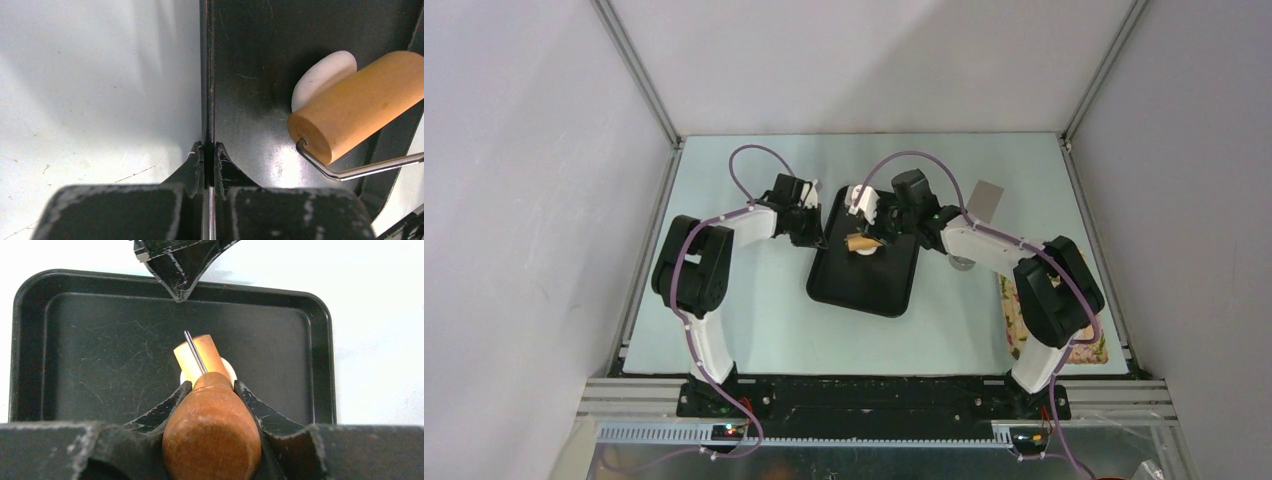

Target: Roll out the dumpling wrappers from the dough

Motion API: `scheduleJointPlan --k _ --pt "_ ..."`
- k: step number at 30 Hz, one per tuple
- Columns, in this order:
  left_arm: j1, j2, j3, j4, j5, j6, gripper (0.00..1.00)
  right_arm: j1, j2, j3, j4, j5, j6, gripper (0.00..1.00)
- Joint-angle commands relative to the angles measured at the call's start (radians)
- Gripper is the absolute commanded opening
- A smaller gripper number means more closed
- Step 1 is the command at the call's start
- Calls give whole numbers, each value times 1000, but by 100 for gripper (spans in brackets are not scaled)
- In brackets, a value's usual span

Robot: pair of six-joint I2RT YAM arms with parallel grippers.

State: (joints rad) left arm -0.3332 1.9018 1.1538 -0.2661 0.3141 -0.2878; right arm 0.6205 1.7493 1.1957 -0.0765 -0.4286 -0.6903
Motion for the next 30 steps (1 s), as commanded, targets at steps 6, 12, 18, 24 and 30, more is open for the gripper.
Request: scheduleJointPlan --k 6,12,18,24,30 --pt "-2 49 -39 -103 25 24 0 19 6 -94 -119 -39 12 0" --pt "0 49 -40 -102 26 24 0 27 12 -96 -130 -25 21 0" --pt "1 47 -40 -103 26 23 0 34 5 -97 -171 -35 13 0" --pt "3 48 -40 -103 26 23 0 40 -11 -97 -213 -52 8 0" --pt "3 48 -40 -103 27 22 0 48 -28 -96 -232 -55 13 0"
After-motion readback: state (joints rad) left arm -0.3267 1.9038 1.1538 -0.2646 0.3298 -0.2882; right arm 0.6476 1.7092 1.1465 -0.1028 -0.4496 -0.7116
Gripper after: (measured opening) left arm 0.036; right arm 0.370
